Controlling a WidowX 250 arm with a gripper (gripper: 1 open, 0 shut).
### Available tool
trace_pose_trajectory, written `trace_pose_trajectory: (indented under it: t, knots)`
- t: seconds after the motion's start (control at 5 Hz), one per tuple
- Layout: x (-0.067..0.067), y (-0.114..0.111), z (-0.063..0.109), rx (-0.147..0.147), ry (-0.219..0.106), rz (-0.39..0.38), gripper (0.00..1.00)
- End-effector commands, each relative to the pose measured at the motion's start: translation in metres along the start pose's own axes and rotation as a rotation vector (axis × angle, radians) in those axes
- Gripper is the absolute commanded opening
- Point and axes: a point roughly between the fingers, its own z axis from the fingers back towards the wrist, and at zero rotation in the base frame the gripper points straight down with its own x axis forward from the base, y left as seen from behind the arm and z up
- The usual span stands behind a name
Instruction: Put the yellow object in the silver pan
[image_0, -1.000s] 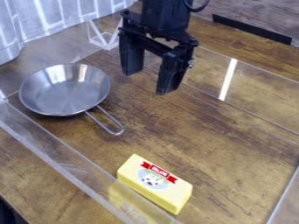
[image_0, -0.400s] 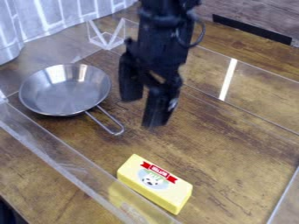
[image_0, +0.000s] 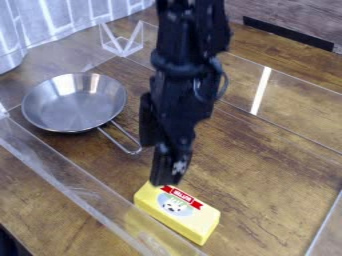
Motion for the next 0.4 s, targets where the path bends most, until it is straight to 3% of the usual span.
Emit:
trace_pose_trajectory:
  t: [0.0,0.2]
  knots:
    - [0.006,-0.005,-0.009,0.024,-0.011,-0.051,1.00]
    - [0.009,-0.008,-0.026,0.032,0.003,-0.087,1.00]
